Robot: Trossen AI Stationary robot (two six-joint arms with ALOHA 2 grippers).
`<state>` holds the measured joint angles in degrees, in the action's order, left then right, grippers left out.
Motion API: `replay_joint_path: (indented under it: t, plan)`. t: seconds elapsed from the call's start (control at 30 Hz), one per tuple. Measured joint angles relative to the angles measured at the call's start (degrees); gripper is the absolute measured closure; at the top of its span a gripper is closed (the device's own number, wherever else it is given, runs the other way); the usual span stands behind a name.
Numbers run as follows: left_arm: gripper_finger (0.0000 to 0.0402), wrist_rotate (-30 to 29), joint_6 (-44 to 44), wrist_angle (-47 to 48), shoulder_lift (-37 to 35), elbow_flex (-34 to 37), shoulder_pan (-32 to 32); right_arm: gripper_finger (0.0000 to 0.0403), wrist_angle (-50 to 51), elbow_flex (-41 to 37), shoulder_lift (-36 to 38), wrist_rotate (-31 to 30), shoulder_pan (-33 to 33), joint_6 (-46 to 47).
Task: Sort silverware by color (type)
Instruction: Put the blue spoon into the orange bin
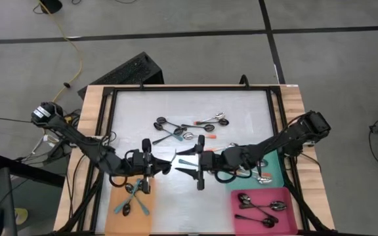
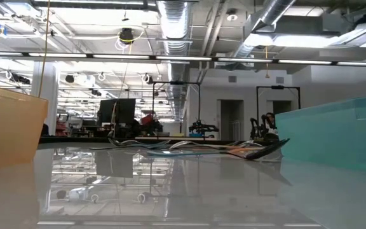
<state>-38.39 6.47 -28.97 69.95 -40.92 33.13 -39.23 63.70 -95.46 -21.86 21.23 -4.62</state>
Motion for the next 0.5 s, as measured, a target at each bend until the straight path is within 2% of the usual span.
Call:
replay_joint_path:
  t: [0.1, 0.5]
  plan:
    - [0.0401, 0.21, 1.16, -0.93, 0.0, 0.82, -0.42, 0.0147, -0.49, 0.0, 0.0, 2.3, -0.01, 0.04]
    - [0.0402, 6.63, 3.68, -2.1, 0.49, 1.79, -4.73, 0.0147, -1.58, 0.0, 0.0, 2.64, -1.72, 0.96]
